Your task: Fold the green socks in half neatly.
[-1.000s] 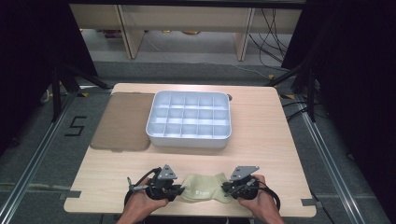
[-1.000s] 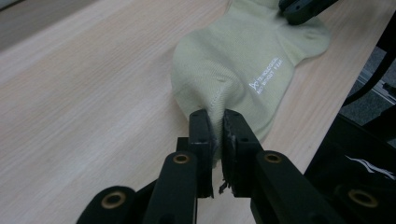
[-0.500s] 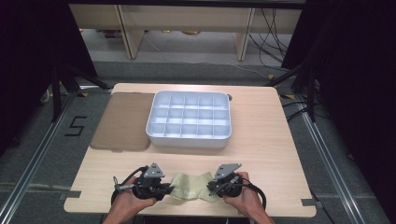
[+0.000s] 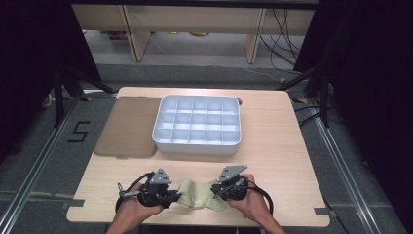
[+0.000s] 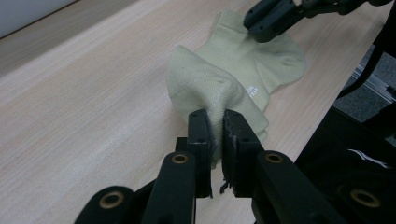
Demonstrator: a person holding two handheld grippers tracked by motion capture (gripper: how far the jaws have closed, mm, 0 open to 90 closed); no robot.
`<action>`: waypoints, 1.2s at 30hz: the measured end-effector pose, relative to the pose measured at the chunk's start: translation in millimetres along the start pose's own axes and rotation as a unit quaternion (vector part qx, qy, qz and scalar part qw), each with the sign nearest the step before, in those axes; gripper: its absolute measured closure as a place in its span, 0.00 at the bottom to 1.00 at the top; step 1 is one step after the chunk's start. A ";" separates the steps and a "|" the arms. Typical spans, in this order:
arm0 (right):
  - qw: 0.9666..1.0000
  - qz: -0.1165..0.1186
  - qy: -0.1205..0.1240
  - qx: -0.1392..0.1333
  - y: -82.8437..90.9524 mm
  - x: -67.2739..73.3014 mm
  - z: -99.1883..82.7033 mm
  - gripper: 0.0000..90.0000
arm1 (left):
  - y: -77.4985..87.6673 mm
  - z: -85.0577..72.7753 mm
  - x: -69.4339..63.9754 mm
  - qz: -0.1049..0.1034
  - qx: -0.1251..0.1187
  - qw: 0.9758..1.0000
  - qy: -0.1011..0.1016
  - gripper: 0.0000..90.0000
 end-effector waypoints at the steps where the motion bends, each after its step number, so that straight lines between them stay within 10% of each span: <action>1: 1.000 -0.005 -0.007 0.004 -3.2 -0.3 1.0 0.92 | -0.2 0.0 0.3 0.002 0.002 1.000 0.002 0.91; 16: 1.000 0.031 -0.005 0.002 -43.6 3.3 22.3 0.93 | -1.1 5.3 2.4 0.003 0.004 1.000 -0.007 0.90; 36: 0.999 0.003 -0.038 0.016 14.7 -8.3 -14.9 0.93 | -2.5 16.2 -2.1 0.005 0.007 1.000 -0.015 0.89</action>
Point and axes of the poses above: each handheld gripper's, and its own axes: y roughly backward along the jaws, z roughly out of its top, x roughly to its left, the point moved 6 cm from there along -y, roughly forward along the jaws, and after that the axes turned 9 degrees about -x, right-handed, at the moved point
